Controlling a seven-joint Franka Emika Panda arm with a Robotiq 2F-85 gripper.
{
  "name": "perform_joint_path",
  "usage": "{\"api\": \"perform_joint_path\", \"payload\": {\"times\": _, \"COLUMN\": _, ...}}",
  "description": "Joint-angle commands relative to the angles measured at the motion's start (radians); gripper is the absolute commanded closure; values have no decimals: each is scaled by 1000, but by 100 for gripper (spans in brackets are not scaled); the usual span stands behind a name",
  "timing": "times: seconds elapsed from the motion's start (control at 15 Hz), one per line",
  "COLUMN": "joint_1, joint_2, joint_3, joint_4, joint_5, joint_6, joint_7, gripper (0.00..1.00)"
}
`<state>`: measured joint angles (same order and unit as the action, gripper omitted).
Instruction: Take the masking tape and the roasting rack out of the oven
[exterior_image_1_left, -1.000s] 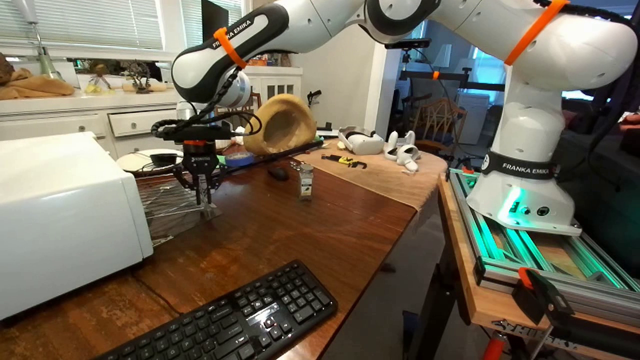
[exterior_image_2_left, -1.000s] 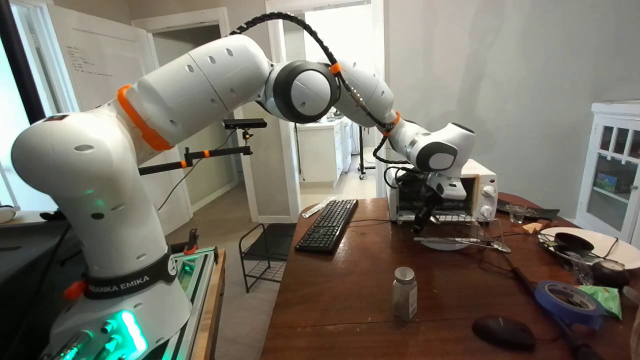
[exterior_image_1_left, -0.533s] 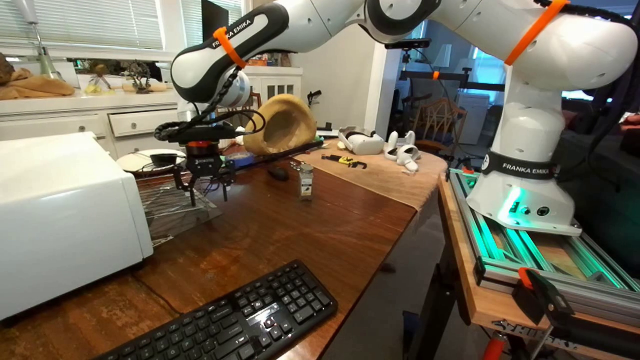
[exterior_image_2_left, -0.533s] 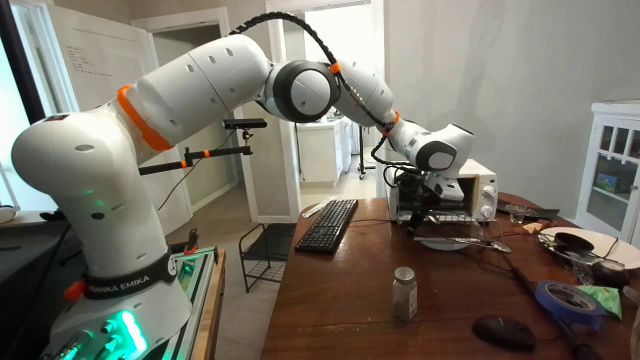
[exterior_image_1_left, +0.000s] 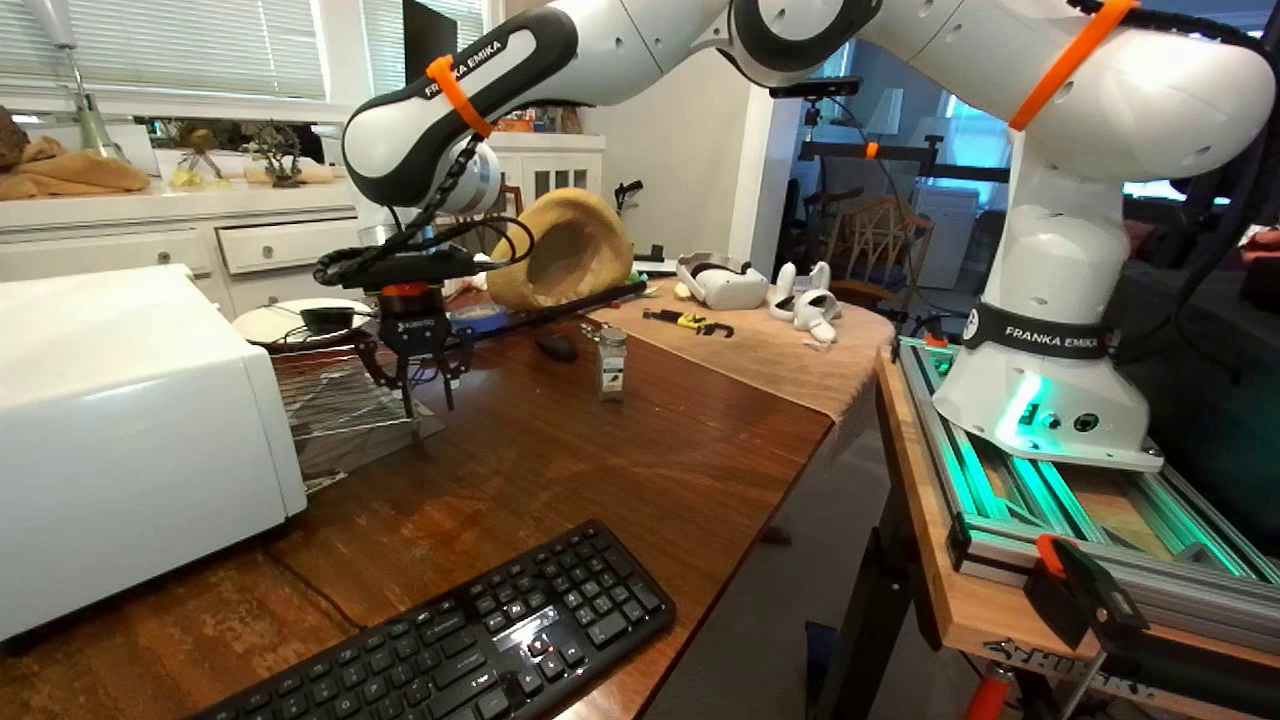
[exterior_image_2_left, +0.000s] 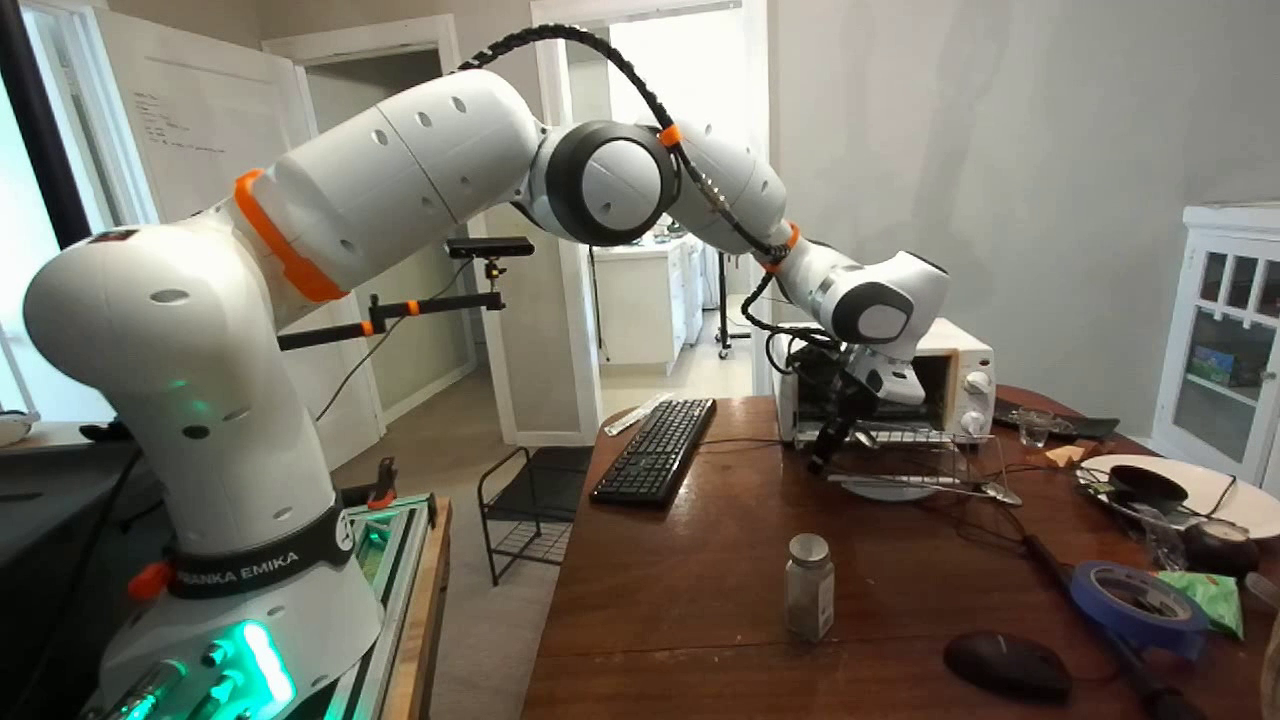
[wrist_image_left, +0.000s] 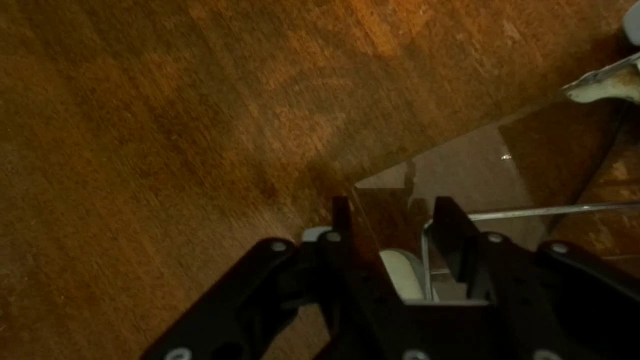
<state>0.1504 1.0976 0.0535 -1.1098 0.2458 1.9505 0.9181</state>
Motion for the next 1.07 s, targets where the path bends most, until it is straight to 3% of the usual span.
{"api": "perform_joint_path", "payload": {"times": 0.0, "joint_1": 12, "joint_2": 11, "joint_3": -19, "joint_4": 13, "joint_5": -5, "joint_6": -40, "joint_7": 38, "gripper": 84}}
{"api": "perform_joint_path", "payload": {"times": 0.07, "joint_1": 12, "joint_2": 11, "joint_3": -20, "joint_4": 15, "joint_5": -4, "joint_6": -43, "joint_7": 46, "gripper": 92}}
{"api": "perform_joint_path", "payload": {"times": 0.2, "joint_1": 16, "joint_2": 9, "joint_3": -32, "joint_4": 14, "joint_5": -9, "joint_6": -55, "joint_7": 85, "gripper": 100}}
{"api": "perform_joint_path", "payload": {"times": 0.73, "joint_1": 50, "joint_2": 12, "joint_3": -170, "joint_4": 14, "joint_5": -116, "joint_6": -32, "joint_7": 439, "gripper": 100}}
{"api": "perform_joint_path", "payload": {"times": 1.0, "joint_1": 51, "joint_2": 19, "joint_3": -183, "joint_4": 26, "joint_5": -163, "joint_6": -49, "joint_7": 554, "gripper": 100}}
